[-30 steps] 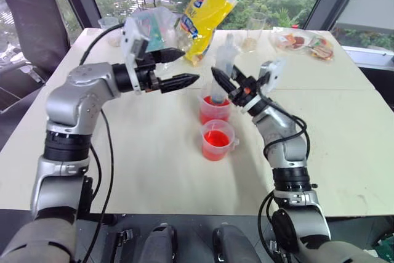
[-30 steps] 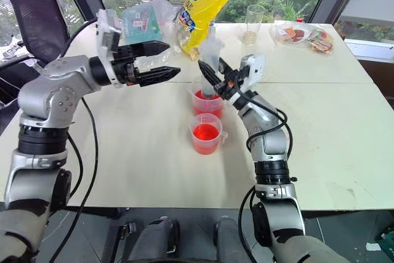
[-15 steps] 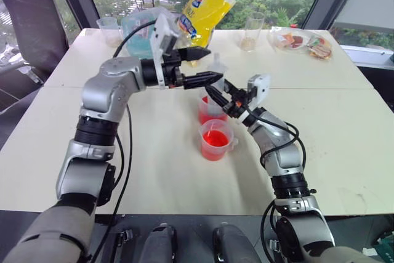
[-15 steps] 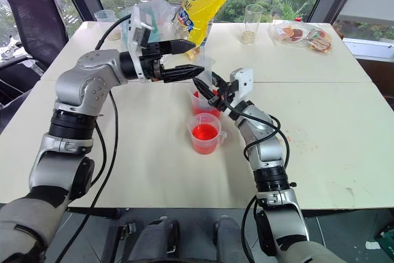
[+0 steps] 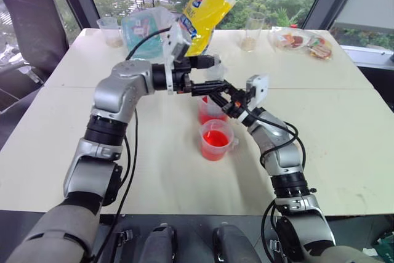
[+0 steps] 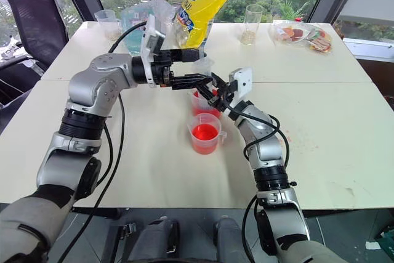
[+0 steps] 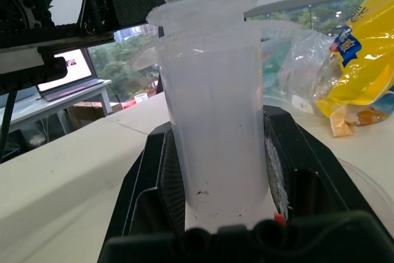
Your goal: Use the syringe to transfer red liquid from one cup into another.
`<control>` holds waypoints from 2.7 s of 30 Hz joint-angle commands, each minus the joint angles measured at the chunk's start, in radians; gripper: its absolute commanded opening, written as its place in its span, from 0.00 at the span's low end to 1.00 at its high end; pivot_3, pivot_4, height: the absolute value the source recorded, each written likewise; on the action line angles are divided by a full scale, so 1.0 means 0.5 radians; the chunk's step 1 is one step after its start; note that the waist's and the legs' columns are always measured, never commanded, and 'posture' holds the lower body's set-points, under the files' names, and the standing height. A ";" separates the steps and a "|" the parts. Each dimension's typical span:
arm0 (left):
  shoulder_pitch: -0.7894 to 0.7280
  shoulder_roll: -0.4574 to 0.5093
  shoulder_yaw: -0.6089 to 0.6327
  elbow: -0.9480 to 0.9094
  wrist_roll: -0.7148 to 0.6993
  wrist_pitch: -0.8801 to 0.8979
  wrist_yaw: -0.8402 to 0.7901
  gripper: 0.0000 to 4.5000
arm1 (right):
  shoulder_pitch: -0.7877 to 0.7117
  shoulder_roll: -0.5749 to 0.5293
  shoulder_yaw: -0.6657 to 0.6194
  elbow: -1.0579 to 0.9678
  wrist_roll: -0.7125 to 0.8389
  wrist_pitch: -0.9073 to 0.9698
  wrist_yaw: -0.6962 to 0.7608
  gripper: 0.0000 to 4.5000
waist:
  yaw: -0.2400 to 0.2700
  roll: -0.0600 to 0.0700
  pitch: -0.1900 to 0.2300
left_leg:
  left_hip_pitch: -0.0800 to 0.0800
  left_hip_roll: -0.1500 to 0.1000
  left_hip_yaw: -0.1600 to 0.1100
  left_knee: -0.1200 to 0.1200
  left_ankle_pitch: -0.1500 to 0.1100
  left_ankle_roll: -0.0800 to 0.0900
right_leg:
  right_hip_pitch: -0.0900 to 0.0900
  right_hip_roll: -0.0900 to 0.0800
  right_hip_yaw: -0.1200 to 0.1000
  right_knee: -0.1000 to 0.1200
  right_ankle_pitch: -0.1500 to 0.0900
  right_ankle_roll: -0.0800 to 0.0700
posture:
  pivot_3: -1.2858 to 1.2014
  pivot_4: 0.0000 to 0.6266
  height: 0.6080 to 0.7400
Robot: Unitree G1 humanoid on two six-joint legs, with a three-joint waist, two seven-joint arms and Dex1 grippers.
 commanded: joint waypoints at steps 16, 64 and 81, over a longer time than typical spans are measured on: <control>-0.131 -0.114 0.079 0.109 0.055 -0.097 0.067 0.00 | -0.019 -0.045 0.051 -0.051 -0.006 0.016 0.034 0.31 | 0.007 0.000 0.000 | 0.000 -0.001 0.000 0.000 0.000 0.000 | 0.000 -0.001 0.000 0.000 0.000 0.000 | 0.52 0.24 1.00; -0.366 -0.040 0.216 0.182 0.045 -0.231 0.120 0.00 | 0.016 -0.110 0.110 -0.044 -0.012 0.227 0.105 0.31 | 0.006 0.000 0.000 | 0.000 -0.001 0.000 0.000 0.000 0.000 | 0.000 0.000 0.000 0.000 0.000 0.000 | 0.52 0.24 1.00; -0.084 0.106 0.223 -0.117 -0.004 -0.032 0.100 0.99 | -0.221 -0.173 -0.026 -0.032 0.081 0.279 0.093 0.31 | 0.002 0.000 0.000 | 0.000 0.000 0.000 0.000 0.000 0.000 | 0.000 -0.001 0.000 0.000 0.000 0.000 | 0.52 0.24 1.00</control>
